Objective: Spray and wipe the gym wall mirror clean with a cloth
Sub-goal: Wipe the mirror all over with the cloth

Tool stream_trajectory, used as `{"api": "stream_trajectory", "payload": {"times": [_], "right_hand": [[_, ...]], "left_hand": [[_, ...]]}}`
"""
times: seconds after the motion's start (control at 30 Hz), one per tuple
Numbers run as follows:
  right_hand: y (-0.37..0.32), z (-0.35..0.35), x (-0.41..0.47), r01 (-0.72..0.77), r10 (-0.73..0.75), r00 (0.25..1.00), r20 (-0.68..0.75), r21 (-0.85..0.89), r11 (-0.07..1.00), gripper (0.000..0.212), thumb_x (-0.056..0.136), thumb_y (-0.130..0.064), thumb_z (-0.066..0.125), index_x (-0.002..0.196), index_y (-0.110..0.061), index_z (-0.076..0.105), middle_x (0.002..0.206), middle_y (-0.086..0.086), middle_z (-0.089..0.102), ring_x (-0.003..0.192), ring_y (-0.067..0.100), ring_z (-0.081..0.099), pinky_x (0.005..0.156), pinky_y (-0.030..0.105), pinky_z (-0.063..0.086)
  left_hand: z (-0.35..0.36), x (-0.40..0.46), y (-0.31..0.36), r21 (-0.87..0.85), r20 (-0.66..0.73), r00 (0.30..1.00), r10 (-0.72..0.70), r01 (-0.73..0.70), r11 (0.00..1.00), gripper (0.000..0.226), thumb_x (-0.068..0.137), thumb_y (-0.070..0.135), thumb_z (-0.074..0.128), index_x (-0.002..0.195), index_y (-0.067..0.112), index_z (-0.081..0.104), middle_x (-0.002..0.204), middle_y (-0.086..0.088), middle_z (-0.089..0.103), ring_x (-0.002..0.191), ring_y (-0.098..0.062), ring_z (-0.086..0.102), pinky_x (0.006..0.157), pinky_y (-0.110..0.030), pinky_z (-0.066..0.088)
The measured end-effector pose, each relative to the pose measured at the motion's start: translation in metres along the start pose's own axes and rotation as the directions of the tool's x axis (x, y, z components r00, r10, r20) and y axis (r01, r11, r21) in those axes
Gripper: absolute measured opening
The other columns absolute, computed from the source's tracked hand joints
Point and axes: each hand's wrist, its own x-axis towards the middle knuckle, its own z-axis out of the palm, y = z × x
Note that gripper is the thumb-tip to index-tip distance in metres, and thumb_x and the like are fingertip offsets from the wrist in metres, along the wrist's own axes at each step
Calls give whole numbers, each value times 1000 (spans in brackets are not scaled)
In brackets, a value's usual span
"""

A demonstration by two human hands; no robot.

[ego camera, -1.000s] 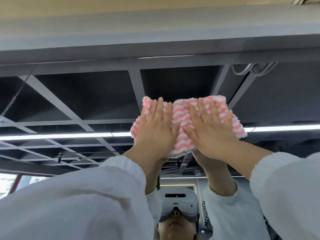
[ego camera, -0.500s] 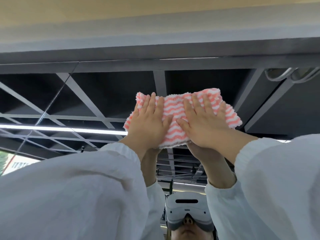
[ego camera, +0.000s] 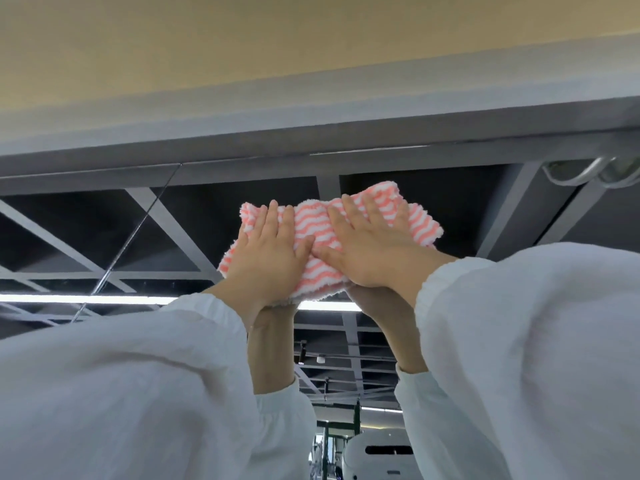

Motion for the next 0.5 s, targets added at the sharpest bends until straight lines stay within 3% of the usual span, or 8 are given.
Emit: {"api": "stream_trajectory", "payload": {"times": [0.17,0.27,0.33,0.4,0.5], "right_hand": [[-9,-2,24,14,-14,999,-33,-9,1000,69,95,-62,10,151,-27,-11,159,-2,-14,146,25,-14,112,59,-13],[-10,-4,34,22,-24,997,-69,-18,1000,65,97,-58,10,152,-27,-7,160,-2,-10,146,24,-12,113,58,-9],[-13,-4,39,16,-17,995,-99,-8,1000,62,99,-56,12,153,-28,-2,160,-3,-7,146,23,-9,113,57,-7],[-19,-7,38,-9,13,993,-116,31,999,61,100,-54,16,153,-27,1,160,-2,-4,147,24,-6,114,56,-6],[-36,-11,25,-56,52,988,-144,-30,998,62,101,-44,32,153,-24,6,160,3,-1,146,29,5,114,58,4]], "left_hand": [[-4,19,-11,58,-21,1000,-21,22,998,64,98,51,8,151,19,-6,159,-6,-10,146,-22,-10,116,-43,-6],[-10,25,-12,284,-119,991,-52,84,955,64,96,53,3,151,21,2,159,-9,-4,146,-26,-8,113,-51,-11],[-15,23,-8,372,-224,975,12,74,925,56,99,48,12,146,20,24,153,-13,18,142,-28,14,114,-48,7],[-18,20,-1,402,-271,955,123,-4,916,41,99,42,30,129,15,41,131,-10,41,119,-23,41,99,-35,33],[-27,15,10,445,-169,977,131,-43,894,42,96,38,45,127,11,38,122,-7,46,109,-21,49,78,-28,38]]}}
